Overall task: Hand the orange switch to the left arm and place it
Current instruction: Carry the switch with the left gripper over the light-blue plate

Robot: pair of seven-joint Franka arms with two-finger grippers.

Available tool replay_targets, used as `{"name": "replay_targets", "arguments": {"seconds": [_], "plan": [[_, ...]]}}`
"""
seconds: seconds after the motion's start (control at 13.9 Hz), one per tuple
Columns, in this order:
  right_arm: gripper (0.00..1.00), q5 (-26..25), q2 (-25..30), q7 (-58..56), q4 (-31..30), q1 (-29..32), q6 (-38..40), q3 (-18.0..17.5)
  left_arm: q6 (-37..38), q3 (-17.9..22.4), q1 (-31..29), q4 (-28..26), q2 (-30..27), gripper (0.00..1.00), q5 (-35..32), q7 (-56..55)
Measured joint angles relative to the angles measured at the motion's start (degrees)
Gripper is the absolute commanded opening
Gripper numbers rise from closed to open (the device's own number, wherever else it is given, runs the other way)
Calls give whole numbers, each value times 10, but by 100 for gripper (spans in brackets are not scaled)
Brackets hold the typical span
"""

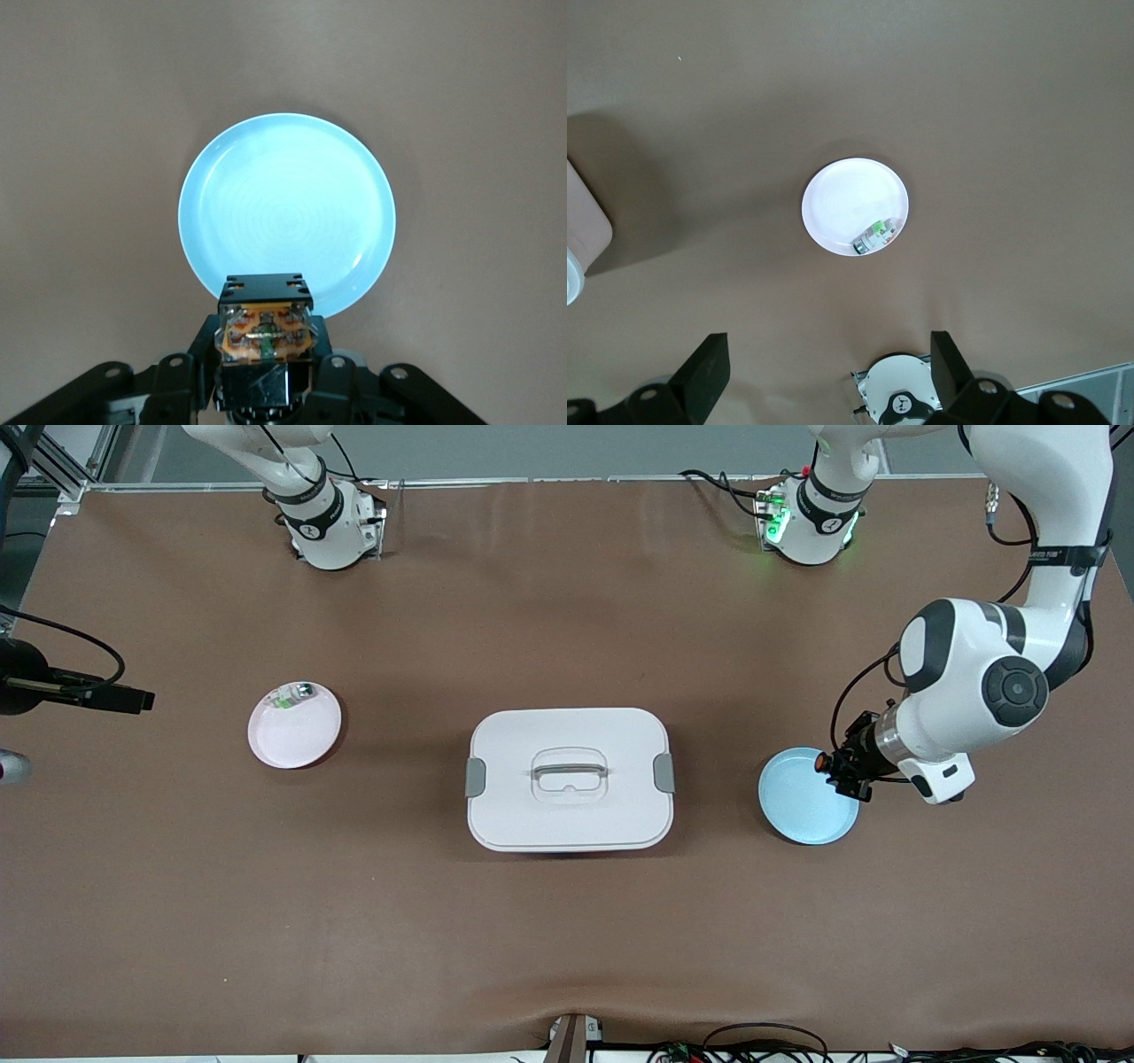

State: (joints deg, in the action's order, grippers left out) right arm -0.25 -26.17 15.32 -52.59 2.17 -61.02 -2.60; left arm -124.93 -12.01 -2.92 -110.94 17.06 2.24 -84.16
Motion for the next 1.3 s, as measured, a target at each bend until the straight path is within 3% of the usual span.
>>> {"name": "replay_targets", "arguments": {"seconds": [0.36,0.65,0.86,1.01,1.3], "plan": [[100,0,12,5,0,0,-9,0,-43,2,-1,-30,22,0,-2,-60],[100,0,25,6,-4,0,-12,1,-70,2,-1,-36,51,0,-65,-144],[100,0,46,8,-24,-17,-17,24,-82,2,-1,-36,76,0,-104,-185],[100,0,73,8,-61,-22,-46,31,-97,1,-1,-36,89,0,-109,-186],[100,2,171,8,-193,-23,-137,35,-105,1,-1,-37,101,0,-110,-186]]}}
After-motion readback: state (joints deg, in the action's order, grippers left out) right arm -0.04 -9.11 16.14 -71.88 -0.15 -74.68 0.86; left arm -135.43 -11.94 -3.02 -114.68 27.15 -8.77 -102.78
